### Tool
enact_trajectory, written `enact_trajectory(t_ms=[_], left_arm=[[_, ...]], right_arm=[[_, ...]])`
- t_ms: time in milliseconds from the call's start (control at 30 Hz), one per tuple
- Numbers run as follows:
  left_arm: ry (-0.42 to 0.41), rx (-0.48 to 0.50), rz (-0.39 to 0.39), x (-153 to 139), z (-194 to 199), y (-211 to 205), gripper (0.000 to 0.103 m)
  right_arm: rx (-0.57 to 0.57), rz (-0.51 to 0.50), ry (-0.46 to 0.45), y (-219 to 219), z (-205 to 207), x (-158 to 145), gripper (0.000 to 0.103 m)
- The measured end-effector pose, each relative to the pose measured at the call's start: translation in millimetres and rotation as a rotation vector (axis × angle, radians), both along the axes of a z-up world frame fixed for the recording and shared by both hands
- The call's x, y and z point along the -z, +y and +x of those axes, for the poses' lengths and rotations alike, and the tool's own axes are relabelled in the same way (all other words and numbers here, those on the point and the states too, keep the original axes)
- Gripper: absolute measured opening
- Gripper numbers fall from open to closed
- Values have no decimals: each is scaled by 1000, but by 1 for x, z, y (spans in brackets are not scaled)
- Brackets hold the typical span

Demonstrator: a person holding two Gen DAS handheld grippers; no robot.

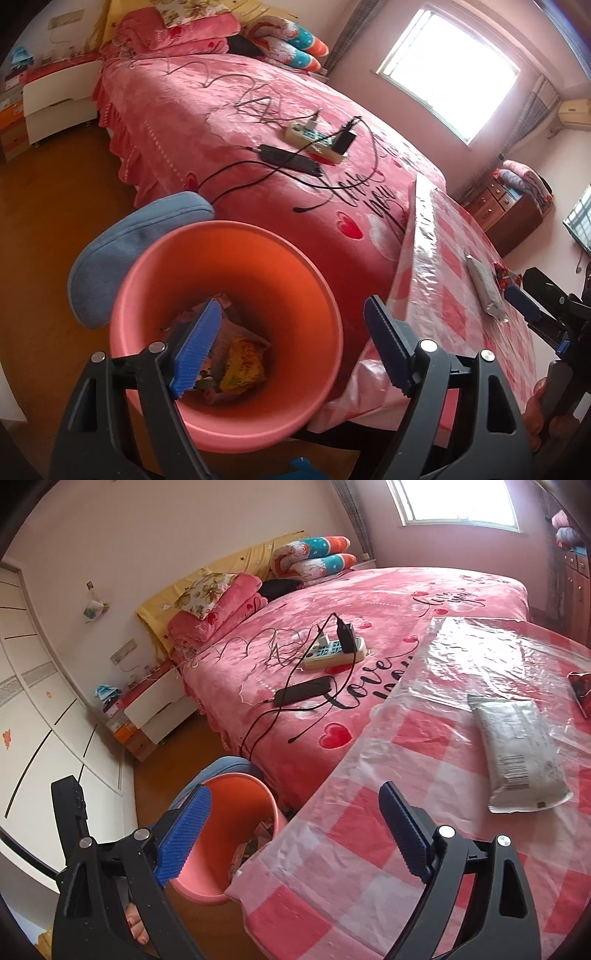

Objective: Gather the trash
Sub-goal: 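Move both tools back over the table toward the white packet and red bag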

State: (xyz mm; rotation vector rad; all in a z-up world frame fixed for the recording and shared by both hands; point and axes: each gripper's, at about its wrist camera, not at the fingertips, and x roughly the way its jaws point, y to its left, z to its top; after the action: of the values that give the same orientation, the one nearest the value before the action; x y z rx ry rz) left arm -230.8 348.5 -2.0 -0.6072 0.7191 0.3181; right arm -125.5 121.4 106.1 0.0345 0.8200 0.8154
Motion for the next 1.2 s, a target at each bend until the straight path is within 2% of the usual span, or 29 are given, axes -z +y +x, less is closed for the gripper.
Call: enact_trajectory(t_ms=[500, 1200], left_arm=[[0, 97, 30, -16, 23, -46, 81], [41, 207, 82, -30, 61, -112, 81]], right_arm=[[61, -13, -65, -40, -3, -5, 91], [201, 52, -78, -126, 9, -1, 91]])
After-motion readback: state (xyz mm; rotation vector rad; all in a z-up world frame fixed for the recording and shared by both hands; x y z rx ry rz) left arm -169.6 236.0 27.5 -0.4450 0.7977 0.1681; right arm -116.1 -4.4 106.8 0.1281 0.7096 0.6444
